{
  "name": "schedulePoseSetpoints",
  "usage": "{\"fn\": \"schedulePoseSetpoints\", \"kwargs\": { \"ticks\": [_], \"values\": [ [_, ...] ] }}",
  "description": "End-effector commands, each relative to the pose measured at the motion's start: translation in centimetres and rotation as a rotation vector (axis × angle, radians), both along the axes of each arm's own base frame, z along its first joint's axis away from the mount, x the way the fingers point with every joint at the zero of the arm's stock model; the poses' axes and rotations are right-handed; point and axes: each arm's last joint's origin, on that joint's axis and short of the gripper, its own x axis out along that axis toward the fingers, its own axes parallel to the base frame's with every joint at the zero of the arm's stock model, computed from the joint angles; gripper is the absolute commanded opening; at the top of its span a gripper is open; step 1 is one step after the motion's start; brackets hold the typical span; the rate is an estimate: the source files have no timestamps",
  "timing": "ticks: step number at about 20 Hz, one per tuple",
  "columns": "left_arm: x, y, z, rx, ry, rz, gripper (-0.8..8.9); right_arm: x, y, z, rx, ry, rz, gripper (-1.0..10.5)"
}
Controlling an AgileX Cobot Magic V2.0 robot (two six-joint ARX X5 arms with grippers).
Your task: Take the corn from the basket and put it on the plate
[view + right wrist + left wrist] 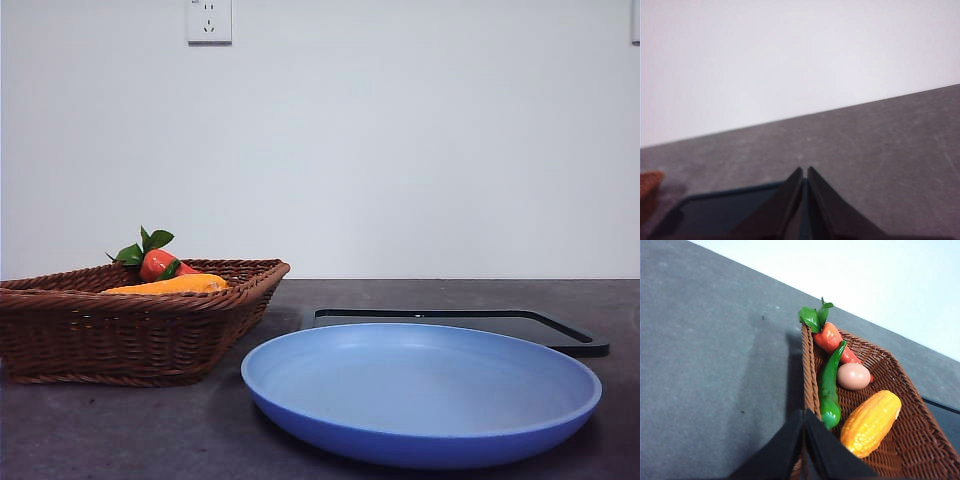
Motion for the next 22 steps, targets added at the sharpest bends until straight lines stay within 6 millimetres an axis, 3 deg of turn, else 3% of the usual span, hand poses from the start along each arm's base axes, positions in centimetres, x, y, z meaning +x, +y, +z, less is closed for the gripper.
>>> {"fn": "schedulePoseSetpoints", "kwargs": {
  "ticks": [1, 11, 22],
  "values": [
    [-0.3, 0.0, 1.5, -0.070, -0.042, 0.011, 0.07, -0.2, 0.0, 0.9, 0.103, -0.033, 0.017, 0.0],
    [-1.5, -0.3, 6.7, -0.087, -0.125, -0.078, 0.07, -1.0, 0.2, 4.4, 0.155, 0.001, 0.065, 0.0],
    [-1.0, -0.8, 10.8, 0.077, 0.073, -0.291, 0.07, -0.9, 0.7, 8.9, 0.001, 0.233, 0.231, 0.0]
  ]
}}
